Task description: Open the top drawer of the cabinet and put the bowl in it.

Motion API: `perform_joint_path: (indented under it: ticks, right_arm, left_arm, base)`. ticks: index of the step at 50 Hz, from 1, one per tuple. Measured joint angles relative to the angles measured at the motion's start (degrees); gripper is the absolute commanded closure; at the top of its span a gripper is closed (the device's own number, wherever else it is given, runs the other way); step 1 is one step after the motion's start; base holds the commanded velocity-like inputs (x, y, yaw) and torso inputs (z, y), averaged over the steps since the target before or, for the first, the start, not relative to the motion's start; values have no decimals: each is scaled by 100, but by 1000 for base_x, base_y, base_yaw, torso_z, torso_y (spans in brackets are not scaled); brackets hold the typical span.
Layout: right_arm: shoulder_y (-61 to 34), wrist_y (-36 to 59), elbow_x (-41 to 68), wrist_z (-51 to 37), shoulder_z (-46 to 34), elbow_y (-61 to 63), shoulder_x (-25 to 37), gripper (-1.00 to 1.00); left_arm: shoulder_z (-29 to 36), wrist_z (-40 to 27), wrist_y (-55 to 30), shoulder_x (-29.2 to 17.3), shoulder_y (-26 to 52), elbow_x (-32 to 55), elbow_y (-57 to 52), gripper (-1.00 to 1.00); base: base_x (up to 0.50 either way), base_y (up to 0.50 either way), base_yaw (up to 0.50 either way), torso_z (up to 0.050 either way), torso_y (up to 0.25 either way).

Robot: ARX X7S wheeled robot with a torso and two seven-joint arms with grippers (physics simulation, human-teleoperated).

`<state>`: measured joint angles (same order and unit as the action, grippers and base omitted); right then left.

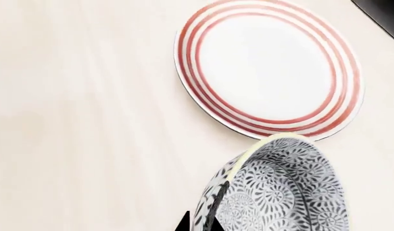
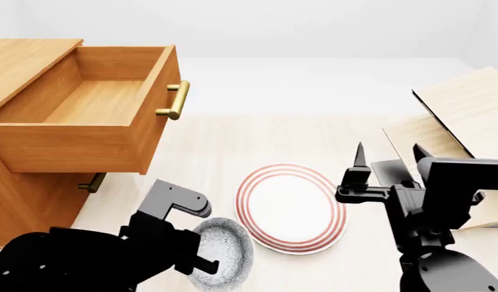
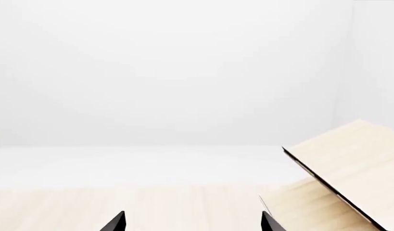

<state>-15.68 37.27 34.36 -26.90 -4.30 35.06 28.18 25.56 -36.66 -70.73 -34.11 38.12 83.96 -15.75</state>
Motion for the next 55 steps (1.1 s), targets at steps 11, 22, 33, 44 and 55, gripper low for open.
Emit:
perform_joint_path:
  ticks: [11, 22, 33, 44, 55]
  right_arm:
    - [-22, 87, 113, -81, 119, 138, 61, -100]
    - [-22, 190, 312, -228, 442, 375, 180, -100]
    - [-16, 303, 513, -368, 717, 626, 295, -100]
    - [-24, 388, 653, -465, 843, 800, 355, -100]
    - [-53, 436, 726, -514, 853, 880, 375, -100]
  left_arm:
    - [-152, -505, -83, -31, 294, 591, -372, 100]
    - [-208, -1274, -86, -10, 912, 1558, -783, 100]
    - [-177, -1952, 50, 22, 1804, 2520, -941, 100]
    - [-249, -2344, 268, 95, 2844, 3068, -795, 100]
    - [-304, -2501, 470, 264, 3780, 3161, -299, 100]
  base:
    - [0, 0, 0, 0, 0]
    - [0, 0, 0, 0, 0]
    - [0, 0, 0, 0, 0]
    - [0, 0, 0, 0, 0]
    - [0, 0, 0, 0, 0]
